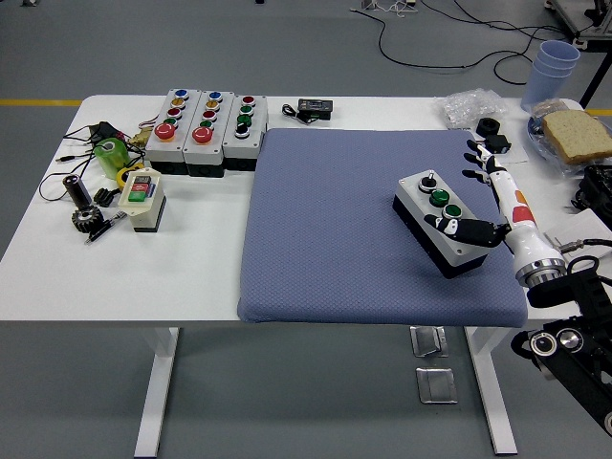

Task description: Pick up the button,place it on the desk,press the button,press the button

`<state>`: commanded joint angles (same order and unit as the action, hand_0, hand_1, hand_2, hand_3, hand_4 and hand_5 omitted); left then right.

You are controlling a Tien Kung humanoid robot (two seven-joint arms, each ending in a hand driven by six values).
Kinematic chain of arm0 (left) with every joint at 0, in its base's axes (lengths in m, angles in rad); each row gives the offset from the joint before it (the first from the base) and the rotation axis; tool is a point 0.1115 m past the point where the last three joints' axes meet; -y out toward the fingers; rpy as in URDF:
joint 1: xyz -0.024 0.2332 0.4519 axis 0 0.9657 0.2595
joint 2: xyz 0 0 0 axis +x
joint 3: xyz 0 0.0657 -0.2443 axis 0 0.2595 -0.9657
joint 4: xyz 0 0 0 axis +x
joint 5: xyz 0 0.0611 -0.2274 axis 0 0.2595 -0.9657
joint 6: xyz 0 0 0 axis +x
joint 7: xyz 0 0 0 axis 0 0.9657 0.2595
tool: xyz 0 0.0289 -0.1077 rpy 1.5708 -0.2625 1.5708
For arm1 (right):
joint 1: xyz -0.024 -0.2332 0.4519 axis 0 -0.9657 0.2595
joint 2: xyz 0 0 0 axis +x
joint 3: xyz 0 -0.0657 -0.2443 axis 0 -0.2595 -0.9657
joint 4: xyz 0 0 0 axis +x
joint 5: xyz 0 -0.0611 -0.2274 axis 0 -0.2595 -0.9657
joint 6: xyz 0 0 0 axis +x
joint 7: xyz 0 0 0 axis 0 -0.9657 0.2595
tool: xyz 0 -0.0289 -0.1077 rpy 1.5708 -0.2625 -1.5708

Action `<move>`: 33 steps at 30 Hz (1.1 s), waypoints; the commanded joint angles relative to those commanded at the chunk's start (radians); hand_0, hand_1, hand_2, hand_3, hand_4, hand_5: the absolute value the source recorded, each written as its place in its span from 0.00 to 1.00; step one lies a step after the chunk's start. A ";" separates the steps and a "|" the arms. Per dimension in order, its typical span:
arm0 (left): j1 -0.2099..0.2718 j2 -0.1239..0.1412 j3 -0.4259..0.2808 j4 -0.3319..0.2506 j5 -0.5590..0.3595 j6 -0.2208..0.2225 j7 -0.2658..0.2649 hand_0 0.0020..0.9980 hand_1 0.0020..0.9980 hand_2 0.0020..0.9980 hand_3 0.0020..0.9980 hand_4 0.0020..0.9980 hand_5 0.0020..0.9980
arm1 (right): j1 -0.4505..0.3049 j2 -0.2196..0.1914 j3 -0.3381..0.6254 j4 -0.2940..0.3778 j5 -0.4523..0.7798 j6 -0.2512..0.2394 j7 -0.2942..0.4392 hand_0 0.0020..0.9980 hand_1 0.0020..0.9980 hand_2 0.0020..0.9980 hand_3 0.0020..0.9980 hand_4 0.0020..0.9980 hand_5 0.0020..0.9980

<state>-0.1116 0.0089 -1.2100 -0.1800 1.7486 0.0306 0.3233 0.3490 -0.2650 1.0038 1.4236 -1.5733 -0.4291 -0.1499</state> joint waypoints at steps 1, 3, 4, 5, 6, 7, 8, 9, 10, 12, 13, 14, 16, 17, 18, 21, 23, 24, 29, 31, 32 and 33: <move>-0.001 0.000 -0.001 0.000 0.000 0.000 0.000 0.65 0.62 0.60 0.57 0.32 0.87 | 0.013 0.003 -0.005 -0.010 -0.016 0.016 -0.018 0.95 0.85 0.94 0.97 1.00 0.10; -0.003 0.000 -0.002 0.000 -0.002 0.001 0.000 0.65 0.62 0.60 0.57 0.32 0.87 | 0.041 0.010 -0.014 -0.030 -0.044 0.047 -0.051 0.95 0.85 0.94 0.97 1.00 0.10; -0.004 0.001 -0.001 0.000 -0.004 0.001 0.000 0.65 0.62 0.60 0.57 0.32 0.87 | 0.055 0.014 -0.018 -0.040 -0.054 0.064 -0.065 0.95 0.85 0.94 0.97 1.00 0.10; -0.005 0.000 -0.002 0.000 -0.004 0.001 0.000 0.65 0.62 0.60 0.57 0.32 0.87 | 0.071 0.021 -0.023 -0.053 -0.066 0.081 -0.079 0.95 0.85 0.94 0.97 1.00 0.10; -0.005 0.000 -0.002 0.000 -0.005 0.001 0.000 0.65 0.62 0.60 0.57 0.32 0.87 | 0.079 0.024 -0.025 -0.060 -0.071 0.088 -0.086 0.95 0.85 0.94 0.97 1.00 0.10; -0.006 0.001 -0.001 0.000 -0.006 0.001 0.000 0.65 0.62 0.60 0.57 0.32 0.87 | 0.091 0.032 -0.028 -0.070 -0.078 0.096 -0.094 0.95 0.86 0.96 0.98 1.00 0.11; -0.006 0.001 0.000 0.000 -0.007 0.001 0.000 0.65 0.62 0.60 0.57 0.32 0.87 | 0.101 0.039 -0.030 -0.079 -0.084 0.102 -0.101 0.95 0.86 0.96 0.98 1.00 0.11; -0.007 0.001 0.000 0.000 -0.009 0.002 0.000 0.65 0.62 0.60 0.57 0.32 0.87 | 0.112 0.047 -0.032 -0.089 -0.092 0.110 -0.110 0.95 0.86 0.96 0.98 1.00 0.11; -0.007 0.001 0.000 0.000 -0.009 0.002 0.000 0.65 0.62 0.60 0.57 0.32 0.87 | 0.116 0.050 -0.032 -0.092 -0.094 0.112 -0.112 0.95 0.86 0.96 0.98 1.00 0.11; -0.008 0.002 -0.001 0.000 -0.009 0.003 0.000 0.65 0.62 0.60 0.57 0.32 0.87 | 0.132 0.064 -0.033 -0.108 -0.110 0.124 -0.131 0.95 0.86 0.96 0.98 1.00 0.11; -0.008 0.002 -0.001 0.000 -0.010 0.003 -0.001 0.65 0.61 0.60 0.56 0.32 0.87 | 0.140 0.071 -0.032 -0.116 -0.120 0.129 -0.144 0.97 0.88 0.97 0.97 1.00 0.10; -0.008 0.002 -0.001 0.000 -0.010 0.003 -0.001 0.65 0.61 0.60 0.56 0.32 0.87 | 0.146 0.075 -0.032 -0.122 -0.128 0.131 -0.152 0.97 0.88 0.97 0.97 1.00 0.10; -0.008 0.002 -0.002 0.000 -0.010 0.004 -0.001 0.65 0.61 0.60 0.56 0.32 0.87 | 0.159 0.084 -0.032 -0.140 -0.149 0.134 -0.171 0.97 0.88 0.97 0.97 1.00 0.10; -0.008 0.002 -0.002 0.000 -0.011 0.004 -0.001 0.65 0.61 0.60 0.56 0.32 0.87 | 0.166 0.088 -0.032 -0.151 -0.166 0.136 -0.184 0.97 0.88 0.97 0.97 1.00 0.10; -0.008 0.002 -0.002 0.000 -0.011 0.005 -0.001 0.65 0.61 0.60 0.56 0.32 0.87 | 0.170 0.091 -0.032 -0.157 -0.173 0.141 -0.193 0.97 0.88 0.97 0.97 1.00 0.10; -0.009 0.003 -0.002 0.000 -0.009 0.004 -0.001 0.65 0.61 0.59 0.57 0.32 0.87 | 0.180 0.099 -0.034 -0.170 -0.188 0.170 -0.237 0.98 0.89 0.97 0.97 1.00 0.11; -0.009 0.002 -0.002 0.000 -0.009 0.005 -0.001 0.65 0.61 0.59 0.57 0.32 0.87 | 0.183 0.102 -0.035 -0.172 -0.189 0.179 -0.247 0.98 0.89 0.97 0.97 1.00 0.11; -0.009 0.002 -0.002 0.000 -0.010 0.005 0.000 0.65 0.61 0.59 0.57 0.32 0.87 | 0.186 0.106 -0.036 -0.175 -0.191 0.193 -0.262 0.98 0.89 0.97 0.97 1.00 0.11; -0.009 0.001 -0.003 0.000 -0.008 0.005 0.000 0.65 0.61 0.59 0.56 0.32 0.87 | 0.214 0.125 -0.030 -0.193 -0.214 0.232 -0.319 0.99 0.90 0.99 0.97 1.00 0.12; -0.009 0.001 -0.003 0.000 -0.008 0.005 0.000 0.65 0.61 0.59 0.57 0.32 0.87 | 0.219 0.128 -0.028 -0.196 -0.219 0.236 -0.327 1.00 0.90 0.99 0.98 1.00 0.12; -0.009 0.002 -0.003 0.000 -0.008 0.004 0.000 0.65 0.61 0.59 0.57 0.32 0.87 | 0.226 0.132 -0.025 -0.205 -0.232 0.243 -0.344 1.00 0.90 0.99 0.98 1.00 0.12; -0.009 0.002 -0.004 0.000 -0.008 0.004 0.001 0.65 0.61 0.59 0.57 0.32 0.87 | 0.230 0.134 -0.023 -0.210 -0.238 0.246 -0.353 1.00 0.90 0.99 0.98 1.00 0.12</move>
<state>-0.1207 0.0105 -1.2138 -0.1800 1.7405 0.0349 0.3238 0.5791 -0.1312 0.9808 1.2137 -1.8111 -0.1826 -0.5025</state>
